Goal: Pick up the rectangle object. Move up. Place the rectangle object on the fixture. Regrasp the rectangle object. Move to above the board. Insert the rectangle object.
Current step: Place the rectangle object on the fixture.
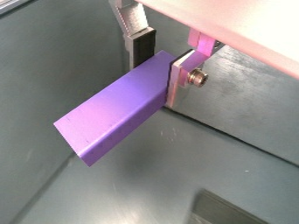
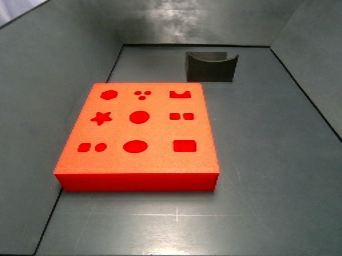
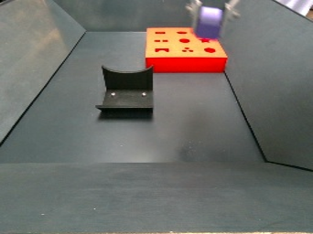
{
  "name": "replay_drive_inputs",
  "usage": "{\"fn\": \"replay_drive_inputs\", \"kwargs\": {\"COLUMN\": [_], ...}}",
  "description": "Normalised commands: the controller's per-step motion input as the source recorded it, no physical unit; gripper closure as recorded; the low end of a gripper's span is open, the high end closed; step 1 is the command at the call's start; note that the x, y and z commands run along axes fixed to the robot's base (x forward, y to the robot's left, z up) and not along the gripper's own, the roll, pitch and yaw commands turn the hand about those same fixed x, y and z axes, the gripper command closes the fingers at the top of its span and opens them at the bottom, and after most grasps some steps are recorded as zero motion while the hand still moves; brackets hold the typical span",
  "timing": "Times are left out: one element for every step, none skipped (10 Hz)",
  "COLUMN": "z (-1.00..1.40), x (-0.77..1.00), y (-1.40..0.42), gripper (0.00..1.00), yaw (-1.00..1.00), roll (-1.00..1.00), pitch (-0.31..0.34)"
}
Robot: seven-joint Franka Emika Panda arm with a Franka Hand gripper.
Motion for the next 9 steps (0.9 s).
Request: {"fn": "replay_drive_inputs", "kwargs": {"z": [0.17,0.15,0.12,0.11,0.08,0.07,0.06,0.05,0.03], "x": [1.00,1.00,1.00,1.00,1.00,1.00,1.00,1.00,1.00], "y": [-0.47,-0.43,-0.34,-0.29,-0.22,-0.19,-0.14,-0.11,-0.08], "gripper": [1.00,1.00,1.00,1.00,1.00,1.00,1.00,1.00,1.00], "yaw": [0.82,0.66,0.31,0.21,0.10,0.07,0.05,0.04,0.04], "roll": [0.12,0.11,0.07,0.06,0.04,0.04,0.05,0.05,0.06], "pitch": [0.072,0.091,0.124,0.138,0.159,0.168,0.177,0.178,0.169]}}
